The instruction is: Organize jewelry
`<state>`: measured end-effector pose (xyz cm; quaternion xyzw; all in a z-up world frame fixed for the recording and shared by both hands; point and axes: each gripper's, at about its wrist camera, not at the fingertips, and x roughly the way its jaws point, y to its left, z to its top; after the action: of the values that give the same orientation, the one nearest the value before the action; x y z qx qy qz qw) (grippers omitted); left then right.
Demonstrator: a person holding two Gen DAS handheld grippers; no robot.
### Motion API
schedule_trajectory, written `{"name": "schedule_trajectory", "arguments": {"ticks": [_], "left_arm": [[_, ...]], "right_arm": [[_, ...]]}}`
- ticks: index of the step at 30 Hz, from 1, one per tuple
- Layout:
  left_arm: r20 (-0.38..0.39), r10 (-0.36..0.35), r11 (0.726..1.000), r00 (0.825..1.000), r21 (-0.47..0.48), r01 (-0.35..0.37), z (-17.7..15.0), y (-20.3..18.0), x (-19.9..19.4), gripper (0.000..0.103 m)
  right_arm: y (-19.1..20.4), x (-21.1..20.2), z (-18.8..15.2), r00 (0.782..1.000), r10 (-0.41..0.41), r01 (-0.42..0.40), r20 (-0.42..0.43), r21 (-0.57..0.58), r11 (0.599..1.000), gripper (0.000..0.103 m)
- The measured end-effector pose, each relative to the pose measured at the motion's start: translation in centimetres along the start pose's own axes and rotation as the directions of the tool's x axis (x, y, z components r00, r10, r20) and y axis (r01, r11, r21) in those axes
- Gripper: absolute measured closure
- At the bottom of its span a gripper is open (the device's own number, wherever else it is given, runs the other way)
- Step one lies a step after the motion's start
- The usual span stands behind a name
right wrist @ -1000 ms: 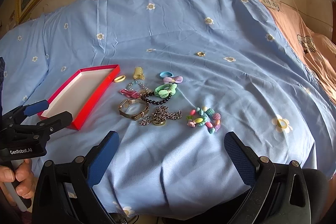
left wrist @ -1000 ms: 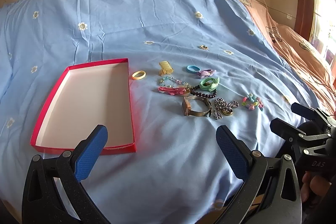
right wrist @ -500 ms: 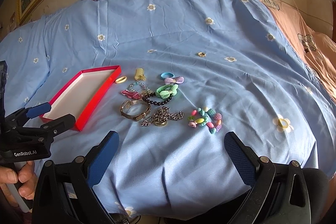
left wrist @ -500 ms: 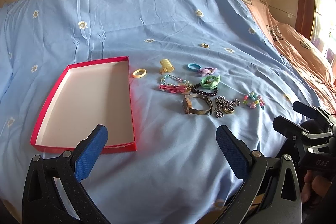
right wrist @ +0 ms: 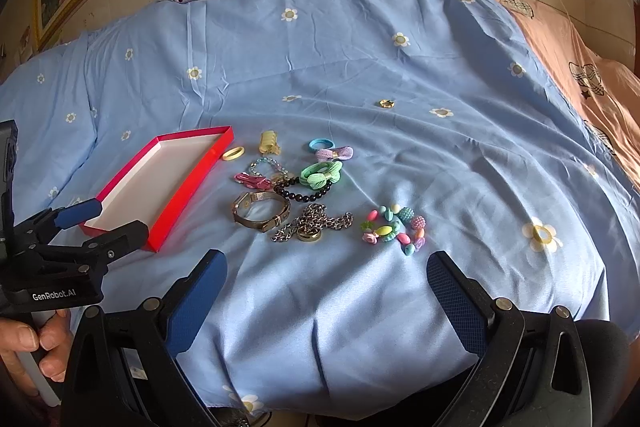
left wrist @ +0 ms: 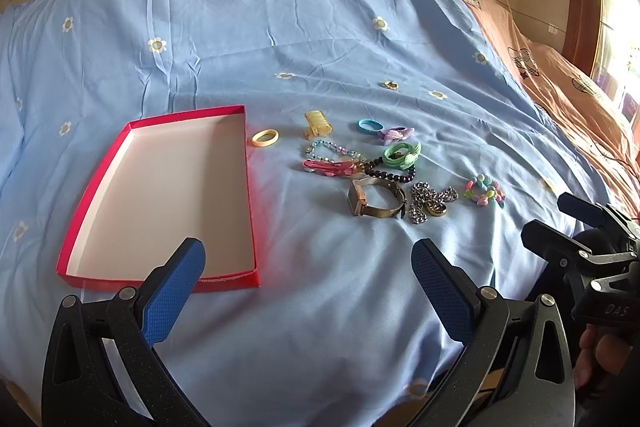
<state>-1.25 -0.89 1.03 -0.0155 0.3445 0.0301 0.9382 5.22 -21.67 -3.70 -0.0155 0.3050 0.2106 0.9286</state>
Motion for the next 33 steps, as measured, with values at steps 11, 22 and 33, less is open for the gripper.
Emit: {"name": "schedule_trajectory", "arguments": {"ticks": [11, 22, 33], "left_arm": [[-0.008, -0.002, 1.0, 1.0, -0.002, 0.002, -0.1, 0.0, 0.5, 0.0], [-0.016, -0.021, 1.0, 1.0, -0.012, 0.021, -0.1, 0.0, 0.8, 0.0], [-0.087, -0.118, 0.99, 0.989, -0.082, 0.111, 1.4, 0.9, 3.3, 0.002]], "right_arm": [[0.1, 0.2, 0.1, 1.0, 0.006, -0.006, -0.003, 0.001, 1.0, 0.002], [0.0, 0.3, 0.1, 1.0, 0.008, -0.008, -0.004, 0.004, 1.0, 0.002], [-1.6, 1.2, 0.3, 1.0, 0.008, -0.007, -0.02, 0.054, 0.998, 0.002]]}}
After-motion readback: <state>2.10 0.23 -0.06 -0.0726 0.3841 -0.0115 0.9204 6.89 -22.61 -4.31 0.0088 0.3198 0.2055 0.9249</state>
